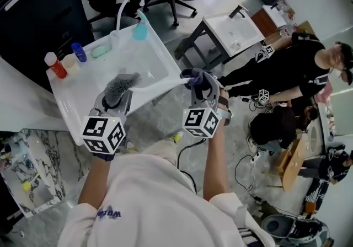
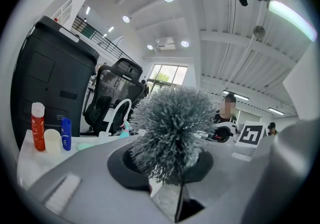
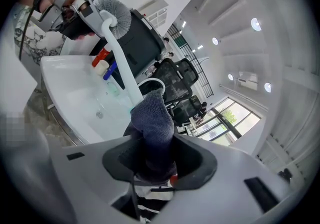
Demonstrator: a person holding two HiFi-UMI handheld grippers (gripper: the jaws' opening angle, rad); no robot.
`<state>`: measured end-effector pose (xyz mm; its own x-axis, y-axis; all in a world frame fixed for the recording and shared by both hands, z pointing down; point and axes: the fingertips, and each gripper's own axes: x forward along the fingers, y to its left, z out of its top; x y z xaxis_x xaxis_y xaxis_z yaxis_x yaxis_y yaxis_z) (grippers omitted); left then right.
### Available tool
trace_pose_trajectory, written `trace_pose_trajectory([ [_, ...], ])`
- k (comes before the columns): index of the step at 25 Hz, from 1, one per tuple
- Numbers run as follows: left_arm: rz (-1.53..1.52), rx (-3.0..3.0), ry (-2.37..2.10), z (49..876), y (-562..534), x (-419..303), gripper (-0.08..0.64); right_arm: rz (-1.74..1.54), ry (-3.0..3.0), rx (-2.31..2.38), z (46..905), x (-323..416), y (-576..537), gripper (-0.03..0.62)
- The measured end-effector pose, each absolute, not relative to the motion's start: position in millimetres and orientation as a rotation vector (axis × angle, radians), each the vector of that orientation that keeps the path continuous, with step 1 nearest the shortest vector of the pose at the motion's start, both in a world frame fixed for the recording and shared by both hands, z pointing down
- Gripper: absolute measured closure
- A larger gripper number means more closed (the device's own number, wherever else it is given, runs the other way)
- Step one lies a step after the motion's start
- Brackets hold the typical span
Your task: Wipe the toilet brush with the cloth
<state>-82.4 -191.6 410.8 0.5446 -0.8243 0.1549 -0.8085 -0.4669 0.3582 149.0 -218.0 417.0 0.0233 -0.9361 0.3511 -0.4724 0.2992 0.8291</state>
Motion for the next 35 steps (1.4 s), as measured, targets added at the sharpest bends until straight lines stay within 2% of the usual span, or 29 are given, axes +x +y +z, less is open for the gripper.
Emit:
trace_pose_trajectory([
  [13,-0.062,2.407,-1.300,411.6,-192.1,-77.5,0.466,-0.554,-1.563,1.358,418.4,169.3,-221.2,0.426],
  [35,-0.057,2.406,-1.194,428.6,-192.6,-61.3,0.497,-0.549,-1.595,1.296,436.7,118.2,-194.6,0.449],
])
